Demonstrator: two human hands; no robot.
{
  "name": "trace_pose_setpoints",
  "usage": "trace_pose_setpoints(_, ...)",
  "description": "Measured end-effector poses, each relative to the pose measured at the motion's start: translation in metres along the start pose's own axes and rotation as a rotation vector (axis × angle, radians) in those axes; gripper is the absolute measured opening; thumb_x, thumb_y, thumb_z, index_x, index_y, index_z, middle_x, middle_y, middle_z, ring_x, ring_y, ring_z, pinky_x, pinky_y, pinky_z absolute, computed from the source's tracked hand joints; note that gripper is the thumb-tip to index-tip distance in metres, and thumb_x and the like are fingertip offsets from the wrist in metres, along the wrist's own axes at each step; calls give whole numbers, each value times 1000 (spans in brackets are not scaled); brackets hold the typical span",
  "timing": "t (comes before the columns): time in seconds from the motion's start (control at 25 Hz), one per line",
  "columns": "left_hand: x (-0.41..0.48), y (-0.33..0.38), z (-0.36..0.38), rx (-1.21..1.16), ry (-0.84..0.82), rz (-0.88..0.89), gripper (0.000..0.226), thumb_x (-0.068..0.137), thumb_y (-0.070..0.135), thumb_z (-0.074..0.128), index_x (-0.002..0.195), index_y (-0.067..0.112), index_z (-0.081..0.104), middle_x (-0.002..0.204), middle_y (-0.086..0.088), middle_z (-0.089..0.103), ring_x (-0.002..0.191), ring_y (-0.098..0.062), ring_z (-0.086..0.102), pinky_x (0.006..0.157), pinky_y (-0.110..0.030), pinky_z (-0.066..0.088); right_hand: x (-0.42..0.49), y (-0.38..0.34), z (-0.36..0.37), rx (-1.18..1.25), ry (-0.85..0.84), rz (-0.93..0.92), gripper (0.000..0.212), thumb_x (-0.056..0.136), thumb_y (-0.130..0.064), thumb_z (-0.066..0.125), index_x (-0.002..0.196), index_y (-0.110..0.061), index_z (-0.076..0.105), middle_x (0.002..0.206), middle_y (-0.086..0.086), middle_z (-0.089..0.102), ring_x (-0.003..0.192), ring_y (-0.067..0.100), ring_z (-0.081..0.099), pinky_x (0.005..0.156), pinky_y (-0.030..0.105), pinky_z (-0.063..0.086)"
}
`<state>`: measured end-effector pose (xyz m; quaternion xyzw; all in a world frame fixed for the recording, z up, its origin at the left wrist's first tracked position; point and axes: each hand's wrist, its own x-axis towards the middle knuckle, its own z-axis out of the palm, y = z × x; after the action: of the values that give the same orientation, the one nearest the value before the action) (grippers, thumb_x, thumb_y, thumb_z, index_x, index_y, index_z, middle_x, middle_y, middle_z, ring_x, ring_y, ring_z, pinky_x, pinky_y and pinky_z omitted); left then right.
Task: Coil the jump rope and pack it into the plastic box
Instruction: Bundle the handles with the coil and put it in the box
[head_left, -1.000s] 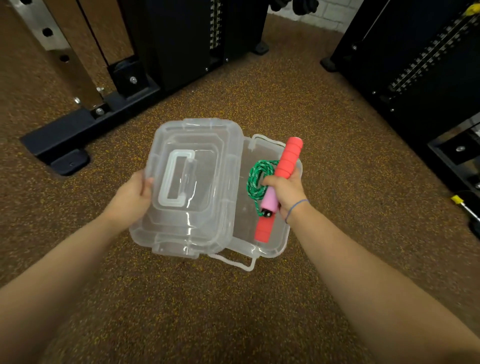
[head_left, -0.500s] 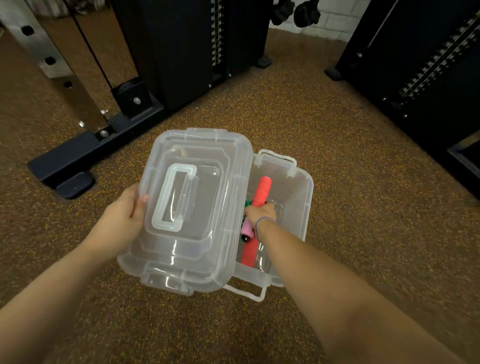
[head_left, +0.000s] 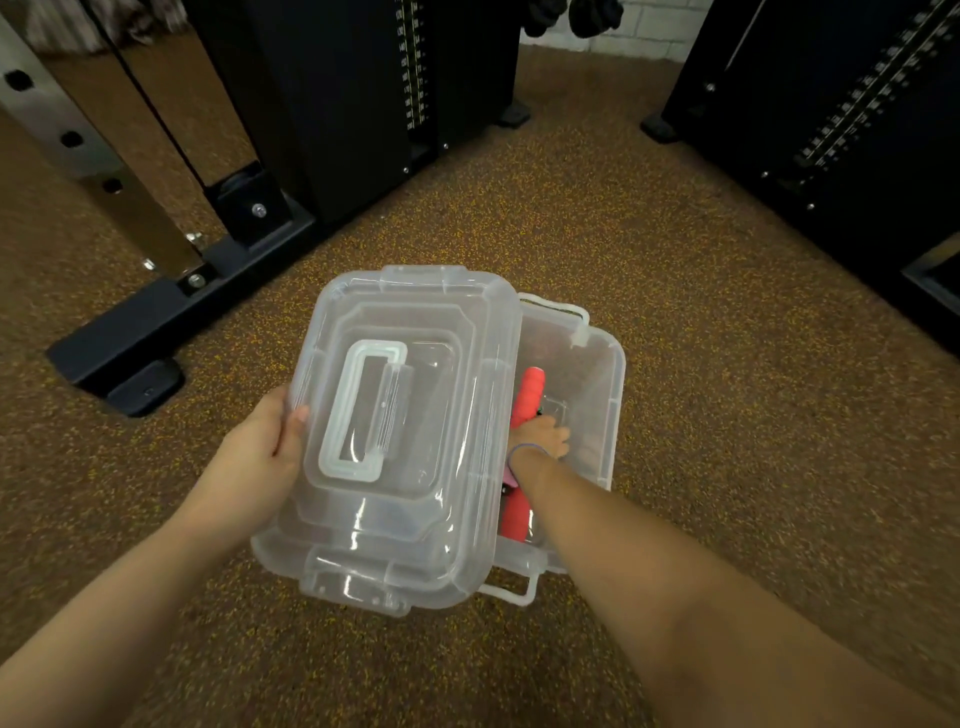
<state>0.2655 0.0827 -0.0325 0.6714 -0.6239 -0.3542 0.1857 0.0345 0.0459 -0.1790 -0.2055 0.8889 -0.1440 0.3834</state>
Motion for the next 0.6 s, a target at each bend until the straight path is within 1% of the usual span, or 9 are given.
trace_pose_setpoints(0.08, -1, 2, 3, 3, -1, 18, 35, 98, 27, 32, 131, 17, 42, 110, 7, 50, 100, -13, 45, 86, -34, 36, 0, 1, -1, -80, 1, 0, 47, 93, -16, 48, 134, 2, 34, 142, 20, 31, 132, 33, 31, 108, 38, 27)
trace_pose_setpoints(0.16, -2, 5, 5, 2, -6, 33, 36, 98, 27, 32, 131, 17, 41, 110, 7, 49, 101, -12, 45, 87, -33, 36, 0, 1, -3, -110, -2, -6, 50, 93, -19, 48, 136, 2, 32, 143, 19, 30, 132, 33, 31, 109, 37, 25)
trace_pose_setpoints(0.28, -1, 13, 7, 3, -23, 52, 39, 98, 29, 32, 135, 18, 38, 114, 8, 48, 108, -15, 46, 95, -37, 37, 0, -4, -2, -29, -29, 26, 55, 96, -21, 45, 142, 0, 22, 146, 17, 31, 134, 32, 34, 110, 39, 26)
trace_pose_setpoints(0.32, 0, 15, 8, 4, -22, 59, 39, 98, 30, 32, 135, 18, 38, 117, 6, 50, 112, -18, 48, 96, -37, 36, 0, -5, -5, 7, -54, 16, 58, 97, -23, 44, 144, -2, 19, 146, 15, 32, 134, 31, 35, 109, 40, 28)
trace_pose_setpoints(0.36, 1, 18, 9, 5, -18, 69, 39, 98, 29, 32, 134, 17, 38, 121, 2, 52, 113, -20, 48, 95, -36, 36, 5, -3, -8, 33, -83, -41, 60, 97, -26, 45, 145, -3, 18, 146, 14, 33, 133, 30, 38, 108, 41, 31)
trace_pose_setpoints(0.44, 3, 23, 12, 17, -17, 85, 37, 98, 27, 32, 132, 15, 40, 125, -6, 55, 107, -19, 48, 89, -34, 35, 11, -7, -19, 35, -163, -117, 55, 95, -28, 47, 142, -6, 29, 142, 10, 41, 129, 28, 45, 107, 38, 37)
trace_pose_setpoints(0.52, 4, 25, 14, 36, -19, 94, 36, 98, 25, 32, 131, 13, 41, 124, -10, 56, 108, -23, 51, 88, -35, 37, 2, -17, -43, -33, -294, -247, 43, 96, -21, 46, 135, -2, 42, 137, 12, 49, 125, 29, 48, 106, 37, 39)
trace_pose_setpoints(0.56, 5, 26, 16, 44, -22, 98, 35, 98, 25, 32, 130, 12, 41, 123, -10, 57, 108, -25, 52, 89, -36, 38, -3, -19, -59, -39, -340, -333, 39, 95, -19, 47, 130, -2, 48, 133, 16, 52, 119, 30, 51, 105, 39, 40)
trace_pose_setpoints(0.6, 6, 27, 18, 52, -24, 103, 35, 98, 24, 32, 130, 13, 41, 119, -9, 57, 104, -24, 52, 88, -37, 39, -12, -21, -76, 9, -346, -421, 34, 95, -19, 47, 125, -4, 53, 125, 17, 58, 109, 29, 55, 102, 40, 42)
